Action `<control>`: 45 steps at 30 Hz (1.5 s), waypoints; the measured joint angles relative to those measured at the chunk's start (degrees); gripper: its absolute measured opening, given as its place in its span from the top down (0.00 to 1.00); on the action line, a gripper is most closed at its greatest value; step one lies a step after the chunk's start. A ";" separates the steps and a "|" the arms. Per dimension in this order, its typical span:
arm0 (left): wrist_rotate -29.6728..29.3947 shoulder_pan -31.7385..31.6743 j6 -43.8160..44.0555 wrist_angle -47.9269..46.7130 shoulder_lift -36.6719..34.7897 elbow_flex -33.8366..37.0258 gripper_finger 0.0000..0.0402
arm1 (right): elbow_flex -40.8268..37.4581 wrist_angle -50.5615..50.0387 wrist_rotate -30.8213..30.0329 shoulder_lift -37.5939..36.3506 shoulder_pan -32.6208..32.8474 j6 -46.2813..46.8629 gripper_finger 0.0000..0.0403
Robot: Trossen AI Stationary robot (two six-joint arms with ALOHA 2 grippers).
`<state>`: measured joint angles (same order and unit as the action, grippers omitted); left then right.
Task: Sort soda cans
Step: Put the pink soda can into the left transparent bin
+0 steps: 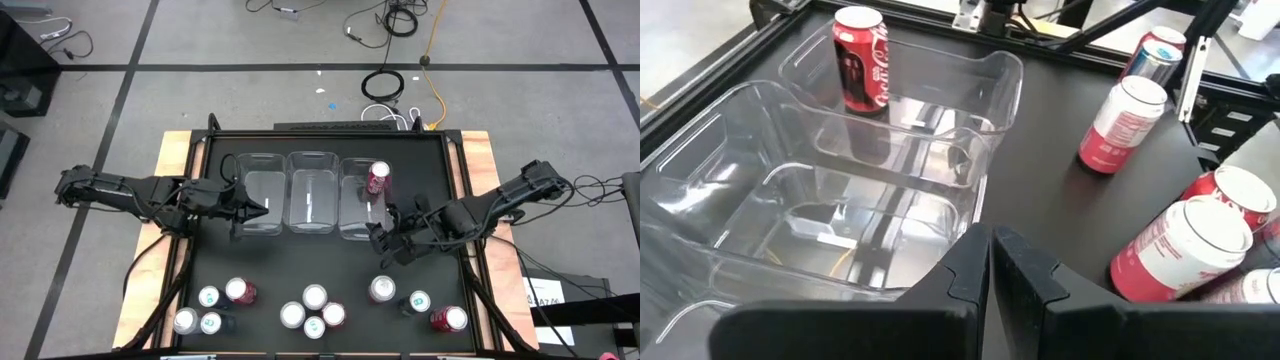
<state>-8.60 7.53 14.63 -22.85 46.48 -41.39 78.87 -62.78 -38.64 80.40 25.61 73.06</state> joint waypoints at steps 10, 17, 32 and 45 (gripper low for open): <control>-0.46 0.00 -0.01 0.02 0.02 0.00 0.93 | 0.00 -0.07 -1.02 0.00 2.39 1.82 0.13; -2.43 -0.02 4.37 0.00 0.02 0.00 0.74 | 0.00 -0.22 -2.32 0.00 2.97 3.06 0.13; -2.86 -0.01 4.48 2.23 0.02 0.00 0.19 | 0.01 -0.42 -2.13 0.00 2.97 5.40 0.12; -5.62 -0.02 2.62 2.93 0.26 0.00 0.19 | 0.02 -0.46 -2.22 0.02 2.97 7.32 0.12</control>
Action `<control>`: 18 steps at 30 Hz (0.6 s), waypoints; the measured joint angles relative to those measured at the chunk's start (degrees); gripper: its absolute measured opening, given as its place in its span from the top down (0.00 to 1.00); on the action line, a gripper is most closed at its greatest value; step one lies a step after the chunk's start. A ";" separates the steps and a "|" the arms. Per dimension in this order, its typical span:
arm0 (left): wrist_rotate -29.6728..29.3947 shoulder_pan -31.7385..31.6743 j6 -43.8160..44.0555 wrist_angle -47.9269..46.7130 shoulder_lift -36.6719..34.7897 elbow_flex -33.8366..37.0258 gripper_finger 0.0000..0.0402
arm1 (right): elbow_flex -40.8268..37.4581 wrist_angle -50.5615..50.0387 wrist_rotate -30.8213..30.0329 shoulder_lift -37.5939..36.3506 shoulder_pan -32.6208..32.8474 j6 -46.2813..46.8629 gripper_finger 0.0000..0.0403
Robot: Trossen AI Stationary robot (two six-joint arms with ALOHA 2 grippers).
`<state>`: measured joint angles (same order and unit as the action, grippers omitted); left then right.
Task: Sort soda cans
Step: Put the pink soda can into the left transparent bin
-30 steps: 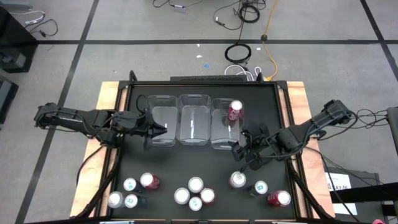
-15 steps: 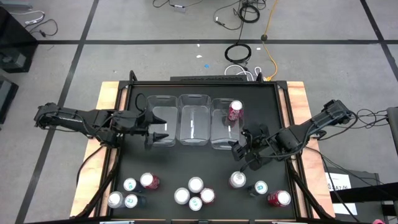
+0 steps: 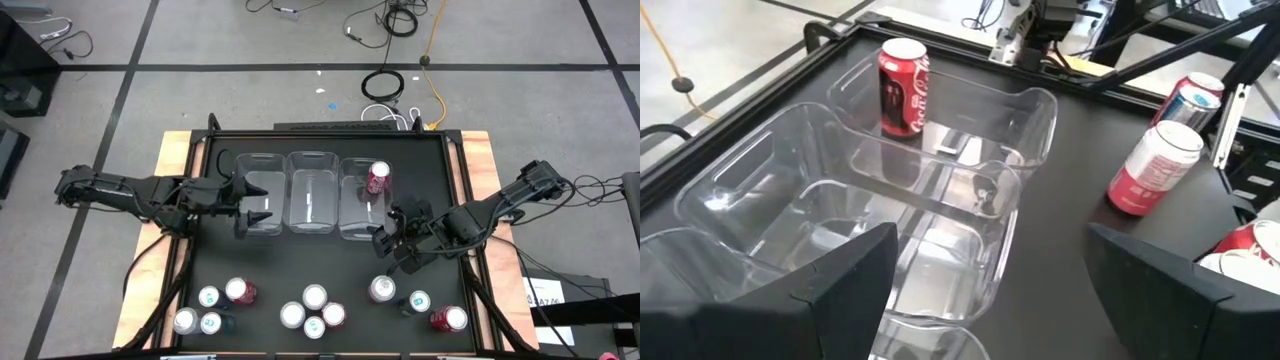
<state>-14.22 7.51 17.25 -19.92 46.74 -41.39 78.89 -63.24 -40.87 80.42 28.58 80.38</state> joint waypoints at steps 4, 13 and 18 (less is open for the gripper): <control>-0.63 0.00 -0.06 -0.08 0.26 0.00 0.19 | 0.00 -0.02 0.49 0.07 0.00 -0.66 0.12; -0.89 0.00 0.27 0.11 0.22 0.00 0.19 | 0.00 0.00 0.81 1.12 0.00 -1.38 0.12; -2.32 0.00 0.27 -0.33 0.22 0.00 0.19 | 0.00 -0.23 2.33 1.14 -0.07 -2.05 0.12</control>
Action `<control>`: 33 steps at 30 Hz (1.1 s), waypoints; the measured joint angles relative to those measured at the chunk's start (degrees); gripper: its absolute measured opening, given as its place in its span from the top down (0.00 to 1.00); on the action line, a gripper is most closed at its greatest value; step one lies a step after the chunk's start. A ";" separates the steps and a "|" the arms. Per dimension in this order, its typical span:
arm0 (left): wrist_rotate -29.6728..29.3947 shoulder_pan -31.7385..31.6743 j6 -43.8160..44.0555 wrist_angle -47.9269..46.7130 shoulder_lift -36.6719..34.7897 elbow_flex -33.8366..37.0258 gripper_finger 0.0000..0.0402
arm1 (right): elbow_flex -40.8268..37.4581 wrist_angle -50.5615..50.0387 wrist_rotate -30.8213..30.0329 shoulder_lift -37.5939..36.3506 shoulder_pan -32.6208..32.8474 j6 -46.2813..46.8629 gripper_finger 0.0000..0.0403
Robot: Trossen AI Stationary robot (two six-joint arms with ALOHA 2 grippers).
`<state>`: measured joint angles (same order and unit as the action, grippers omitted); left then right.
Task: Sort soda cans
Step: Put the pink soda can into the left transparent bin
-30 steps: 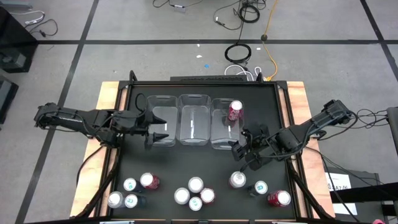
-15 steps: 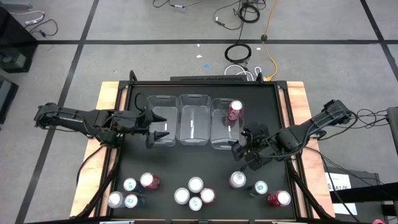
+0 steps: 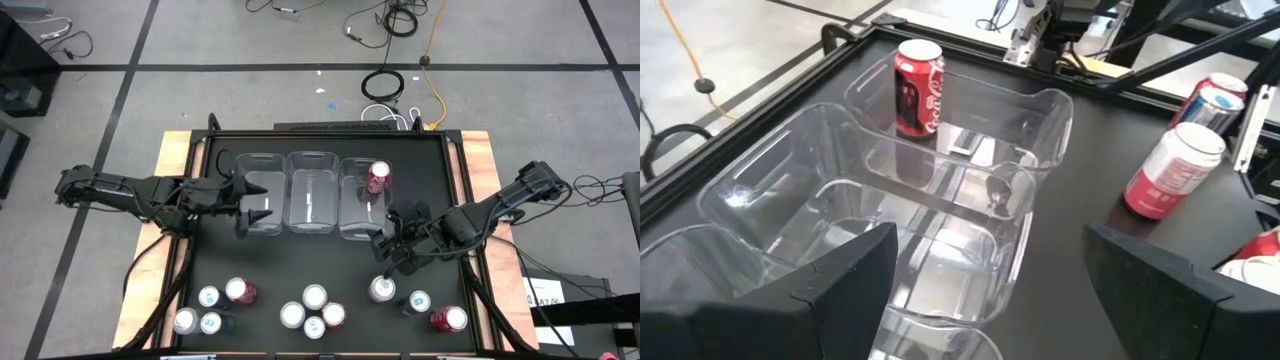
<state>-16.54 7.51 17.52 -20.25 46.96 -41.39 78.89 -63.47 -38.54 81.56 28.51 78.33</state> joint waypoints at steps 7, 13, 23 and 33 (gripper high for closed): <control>0.72 0.00 -1.66 0.00 0.00 0.00 0.17 | 0.00 0.03 0.08 0.00 0.00 3.33 0.12; 1.10 0.00 -1.36 0.59 0.00 0.00 0.04 | 0.00 0.03 0.06 0.00 0.00 3.34 0.13; 1.90 0.00 3.65 0.67 0.00 0.00 0.04 | 0.00 -0.07 1.37 0.00 0.11 0.57 0.13; 2.97 6.17 4.20 3.29 3.86 -2.97 0.04 | 0.00 -1.31 9.06 0.00 0.76 -0.12 0.13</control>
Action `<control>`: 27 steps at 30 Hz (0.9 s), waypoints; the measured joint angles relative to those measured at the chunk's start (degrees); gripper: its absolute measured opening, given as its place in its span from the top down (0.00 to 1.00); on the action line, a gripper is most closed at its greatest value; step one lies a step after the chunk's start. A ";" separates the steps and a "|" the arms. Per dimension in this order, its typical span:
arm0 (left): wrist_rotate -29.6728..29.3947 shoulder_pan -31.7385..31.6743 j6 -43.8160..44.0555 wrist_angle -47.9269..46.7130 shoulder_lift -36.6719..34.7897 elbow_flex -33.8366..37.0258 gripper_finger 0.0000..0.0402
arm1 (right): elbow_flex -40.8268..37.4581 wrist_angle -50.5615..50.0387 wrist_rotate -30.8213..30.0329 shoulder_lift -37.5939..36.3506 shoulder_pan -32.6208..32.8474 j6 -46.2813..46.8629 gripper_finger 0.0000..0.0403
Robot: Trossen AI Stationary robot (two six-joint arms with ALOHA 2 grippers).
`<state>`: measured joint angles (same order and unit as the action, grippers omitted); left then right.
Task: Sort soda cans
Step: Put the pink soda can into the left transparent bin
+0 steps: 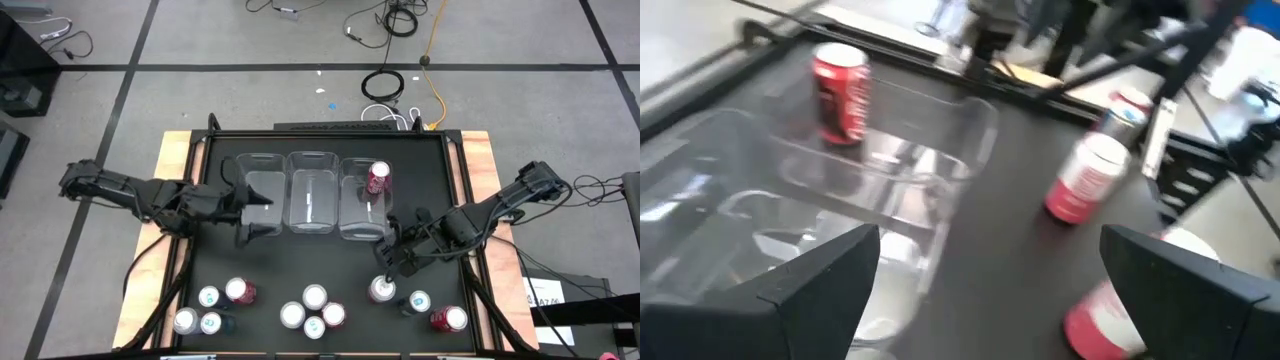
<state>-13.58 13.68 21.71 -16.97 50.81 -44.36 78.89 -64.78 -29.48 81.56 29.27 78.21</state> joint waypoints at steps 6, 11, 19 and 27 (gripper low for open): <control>-0.21 7.04 0.32 -3.38 9.51 -6.02 0.04 | 0.00 -1.74 1.36 0.00 2.73 0.59 0.13; -0.49 12.75 3.74 -9.87 19.13 -12.82 0.04 | 0.00 -1.90 1.35 0.00 4.66 0.62 0.13; -3.69 20.09 9.51 -16.46 31.29 -25.18 0.04 | 0.02 -2.21 1.22 0.00 6.85 0.62 0.13; -3.68 24.15 13.70 -22.32 40.15 -33.33 0.04 | 0.02 -5.44 1.07 0.00 8.33 2.96 0.13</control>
<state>-17.26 37.83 35.41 -39.28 90.96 -77.69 78.91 -70.22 -28.41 81.56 37.60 81.17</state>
